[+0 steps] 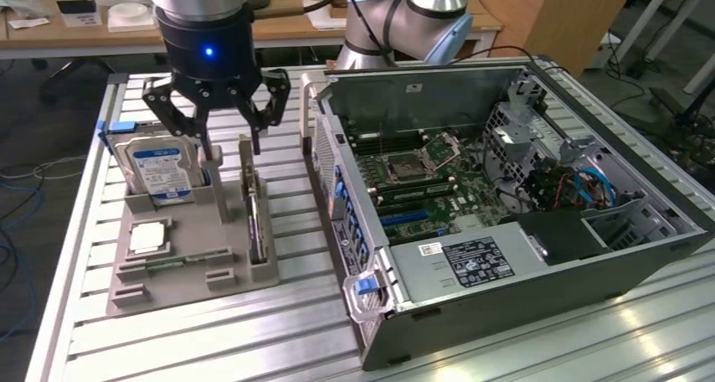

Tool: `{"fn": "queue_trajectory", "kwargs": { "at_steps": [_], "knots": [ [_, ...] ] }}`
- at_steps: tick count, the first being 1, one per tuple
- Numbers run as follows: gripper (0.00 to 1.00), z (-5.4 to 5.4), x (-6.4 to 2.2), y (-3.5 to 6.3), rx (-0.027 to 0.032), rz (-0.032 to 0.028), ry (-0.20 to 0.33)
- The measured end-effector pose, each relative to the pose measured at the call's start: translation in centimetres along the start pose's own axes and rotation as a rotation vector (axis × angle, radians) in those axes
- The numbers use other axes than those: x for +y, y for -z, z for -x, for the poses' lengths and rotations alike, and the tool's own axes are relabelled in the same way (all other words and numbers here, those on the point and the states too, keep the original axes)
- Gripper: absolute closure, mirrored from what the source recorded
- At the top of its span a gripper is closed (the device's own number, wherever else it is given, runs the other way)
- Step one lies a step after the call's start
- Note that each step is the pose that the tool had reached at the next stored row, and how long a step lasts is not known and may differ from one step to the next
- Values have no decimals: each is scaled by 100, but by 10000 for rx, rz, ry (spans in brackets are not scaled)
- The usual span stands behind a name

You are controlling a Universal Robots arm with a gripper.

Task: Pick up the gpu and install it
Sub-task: 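Pick up the gpu and move the gpu toward the slot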

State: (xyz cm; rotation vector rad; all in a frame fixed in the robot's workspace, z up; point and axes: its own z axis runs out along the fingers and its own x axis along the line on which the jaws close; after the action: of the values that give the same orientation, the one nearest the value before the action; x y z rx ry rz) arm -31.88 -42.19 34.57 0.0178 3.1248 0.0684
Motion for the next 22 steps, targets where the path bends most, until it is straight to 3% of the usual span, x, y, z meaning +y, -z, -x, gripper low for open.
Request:
{"fn": "queue_trajectory", "kwargs": {
  "at_steps": [22],
  "knots": [
    [41, 46, -68, -354, 12, 0, 9]
  ]
}}
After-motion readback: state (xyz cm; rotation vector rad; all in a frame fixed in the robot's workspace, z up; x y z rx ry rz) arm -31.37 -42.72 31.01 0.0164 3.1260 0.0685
